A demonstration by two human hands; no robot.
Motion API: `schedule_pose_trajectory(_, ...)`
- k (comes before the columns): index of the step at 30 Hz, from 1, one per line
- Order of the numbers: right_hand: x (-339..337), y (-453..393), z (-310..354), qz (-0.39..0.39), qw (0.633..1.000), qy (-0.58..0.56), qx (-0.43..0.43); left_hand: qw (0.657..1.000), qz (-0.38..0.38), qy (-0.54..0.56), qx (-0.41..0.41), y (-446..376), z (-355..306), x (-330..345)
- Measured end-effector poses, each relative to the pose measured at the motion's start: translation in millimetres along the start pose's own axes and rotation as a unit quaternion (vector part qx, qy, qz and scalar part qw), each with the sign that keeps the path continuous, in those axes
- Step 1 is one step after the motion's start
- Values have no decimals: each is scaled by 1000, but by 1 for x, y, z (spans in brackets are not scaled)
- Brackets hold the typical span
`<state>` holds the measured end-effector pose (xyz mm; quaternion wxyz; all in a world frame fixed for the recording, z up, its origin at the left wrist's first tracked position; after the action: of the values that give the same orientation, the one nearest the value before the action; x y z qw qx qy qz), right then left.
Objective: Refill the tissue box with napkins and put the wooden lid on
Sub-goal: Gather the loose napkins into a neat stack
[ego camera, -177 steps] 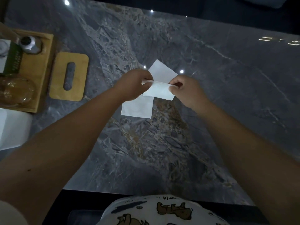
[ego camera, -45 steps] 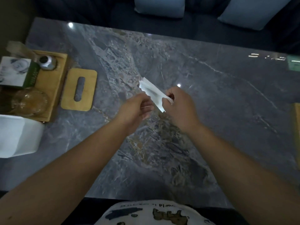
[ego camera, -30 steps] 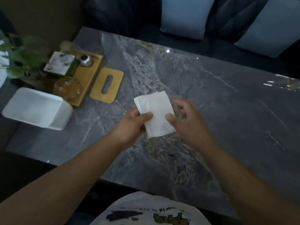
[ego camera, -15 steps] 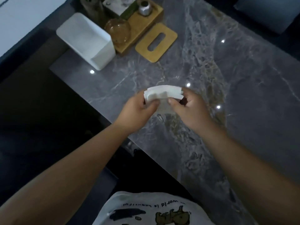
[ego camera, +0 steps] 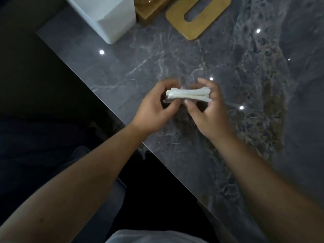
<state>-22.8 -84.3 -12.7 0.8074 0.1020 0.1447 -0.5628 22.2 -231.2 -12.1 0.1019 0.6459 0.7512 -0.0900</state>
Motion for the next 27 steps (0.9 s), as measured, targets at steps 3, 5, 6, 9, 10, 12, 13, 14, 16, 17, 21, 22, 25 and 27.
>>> schedule_pose_trajectory(3, 1, -1, -8, -6, 1000, 8, 4, 1000, 12, -16, 12, 1, 7, 0)
schedule_pose_trajectory(5, 2, -3, 0, -17, 999, 31, -12, 999, 14, -39, 22, 0, 5, 0)
schedule_pose_trajectory(6, 4, -4, 5, -21, 999, 39, -18, 998, 12, -49, 28, -1, 3, 0)
schedule_pose_trajectory(9, 6, -7, 17, -29, 998, 44, -26, 998, -16, -46, 45, -4, -5, -4)
schedule_pose_trajectory(10, 6, -8, 19, -26, 999, 38, -28, 998, -28, -36, 44, -5, -5, -5)
schedule_pose_trajectory(12, 5, -9, 19, -20, 999, 25, -30, 998, -46, -23, 38, -4, -2, -7)
schedule_pose_trajectory(13, 4, -9, 18, -21, 999, 23, -26, 998, -48, -21, 37, -3, -1, -7)
schedule_pose_trajectory(14, 4, -9, 17, -21, 999, 21, -19, 998, -49, -20, 39, -3, 0, -6)
schedule_pose_trajectory(16, 8, -10, 16, -15, 1000, 23, -8, 997, -53, -21, 43, -3, -2, -4)
schedule_pose_trajectory(17, 10, -10, 17, -15, 1000, 21, -7, 997, -57, -21, 45, -3, -4, -3)
schedule_pose_trajectory(21, 4, -16, 9, -33, 998, -53, 27, 996, -75, -12, 39, -5, -3, -5)
schedule_pose_trajectory(22, 2, -17, 4, -33, 995, -79, 54, 997, -76, -11, 31, -6, -1, -6)
schedule_pose_trajectory(25, 3, -20, -4, -15, 994, -58, 96, 997, -72, -15, 14, -6, 3, -5)
schedule_pose_trajectory(27, 2, -21, 1, -17, 996, -40, 80, 997, -79, -12, 20, -7, 0, -7)
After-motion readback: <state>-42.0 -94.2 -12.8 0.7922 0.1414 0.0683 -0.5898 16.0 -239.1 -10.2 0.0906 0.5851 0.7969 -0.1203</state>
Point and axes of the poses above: each hand's wrist, its own y-axis away from the middle knuckle, its own x-axis out of the palm, z = x × y, the point moved 7 cm from there along -y, towards the middle knuckle, and after that the axes turned 5 degrees about x, right-handed, at the moved point
